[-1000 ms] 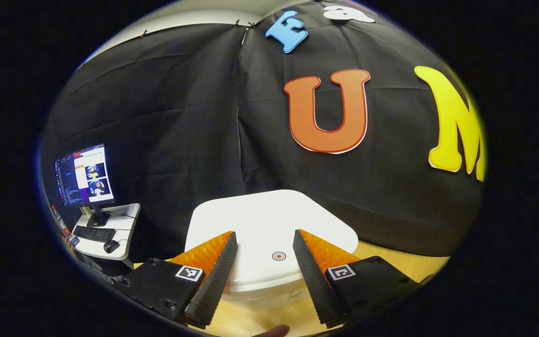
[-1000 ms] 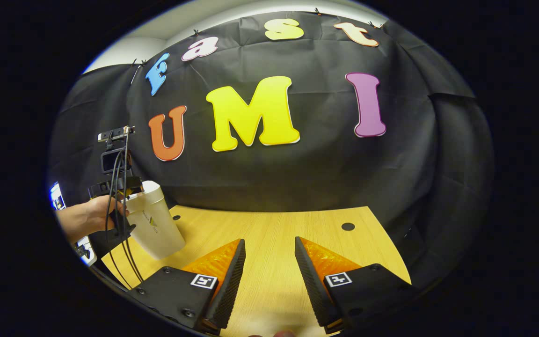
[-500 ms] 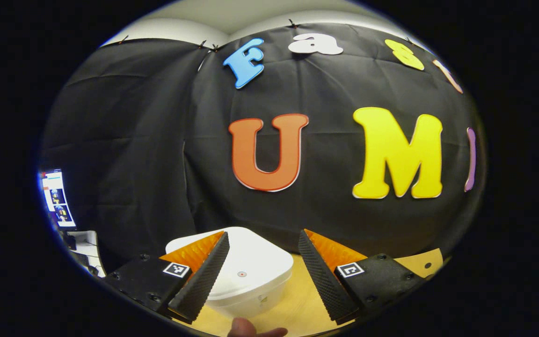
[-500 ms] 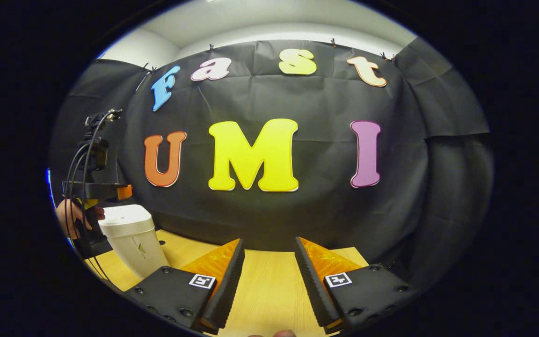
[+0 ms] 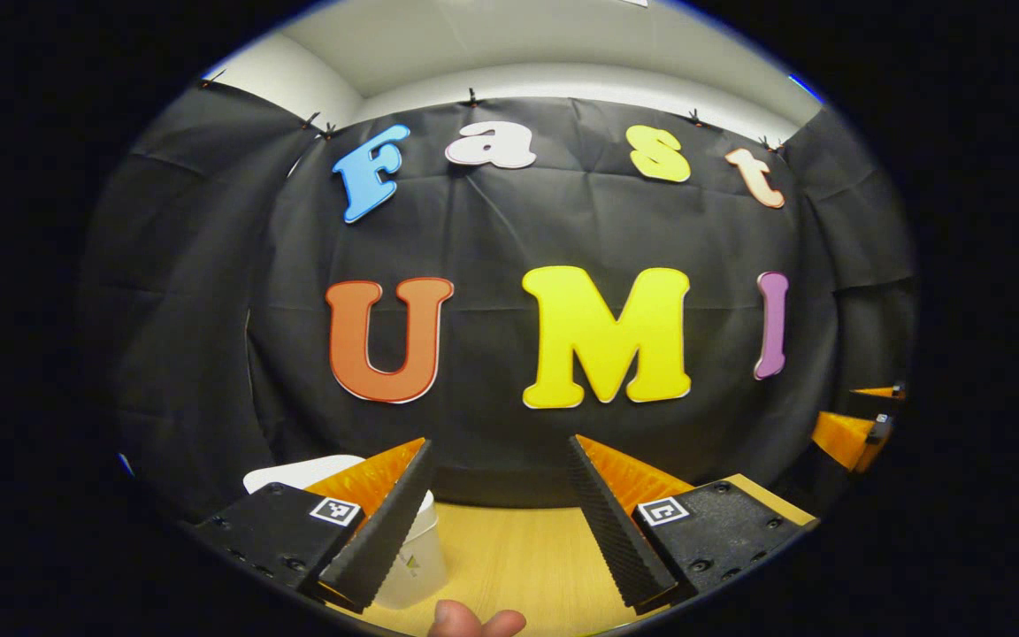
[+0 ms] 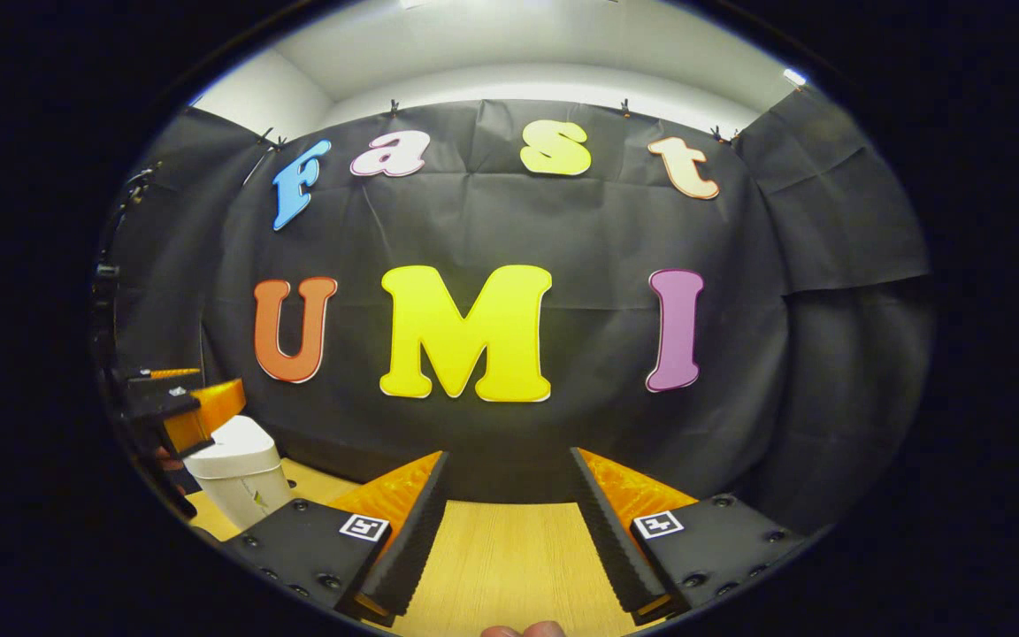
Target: Press the lid of the desktop garbage bin to open it, pick up the crumpled paper on the desktop and throw it into the bin, then pick up the pop can on the desktop and drop it into the bin, and finally close the garbage bin lid.
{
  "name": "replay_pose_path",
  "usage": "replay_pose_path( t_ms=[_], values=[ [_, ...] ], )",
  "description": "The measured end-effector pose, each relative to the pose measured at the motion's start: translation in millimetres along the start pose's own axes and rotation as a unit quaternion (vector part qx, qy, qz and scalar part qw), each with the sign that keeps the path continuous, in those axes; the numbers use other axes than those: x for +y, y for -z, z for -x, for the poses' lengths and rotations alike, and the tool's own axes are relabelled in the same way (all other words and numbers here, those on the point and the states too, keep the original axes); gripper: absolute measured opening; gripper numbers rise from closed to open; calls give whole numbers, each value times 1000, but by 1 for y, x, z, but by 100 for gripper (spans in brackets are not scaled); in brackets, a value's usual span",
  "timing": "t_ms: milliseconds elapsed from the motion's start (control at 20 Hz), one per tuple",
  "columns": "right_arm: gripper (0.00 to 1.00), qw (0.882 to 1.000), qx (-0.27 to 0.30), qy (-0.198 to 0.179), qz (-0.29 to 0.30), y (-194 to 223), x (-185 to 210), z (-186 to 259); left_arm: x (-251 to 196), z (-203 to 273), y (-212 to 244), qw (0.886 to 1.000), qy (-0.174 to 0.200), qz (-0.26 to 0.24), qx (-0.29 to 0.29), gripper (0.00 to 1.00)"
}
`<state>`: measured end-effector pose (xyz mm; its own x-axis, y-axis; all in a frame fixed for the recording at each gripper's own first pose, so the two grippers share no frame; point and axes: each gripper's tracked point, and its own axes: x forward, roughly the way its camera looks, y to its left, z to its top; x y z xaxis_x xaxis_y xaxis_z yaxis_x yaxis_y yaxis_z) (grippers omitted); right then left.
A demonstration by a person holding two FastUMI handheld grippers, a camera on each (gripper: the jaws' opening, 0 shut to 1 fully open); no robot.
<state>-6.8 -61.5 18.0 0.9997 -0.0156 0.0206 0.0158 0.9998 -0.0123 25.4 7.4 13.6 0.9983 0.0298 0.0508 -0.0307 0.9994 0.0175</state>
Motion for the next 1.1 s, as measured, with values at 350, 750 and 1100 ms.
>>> replay_pose_path(
  t_ms=[350, 750, 1100],
  values=[
    [86, 1000, -18, 19, 5, -6, 4, 8, -37, 23, 0, 999, 48, 15, -6, 98],
    [86, 1000, -4, 16, -4, 4, 9, 2, -31, 27, 11, 999, 48, 17, 17, 98],
    [84, 1000, 1, -4, -4, 7, 26, -2, -25, 30, 14, 999, 47, 13, 22, 98]
  ],
)
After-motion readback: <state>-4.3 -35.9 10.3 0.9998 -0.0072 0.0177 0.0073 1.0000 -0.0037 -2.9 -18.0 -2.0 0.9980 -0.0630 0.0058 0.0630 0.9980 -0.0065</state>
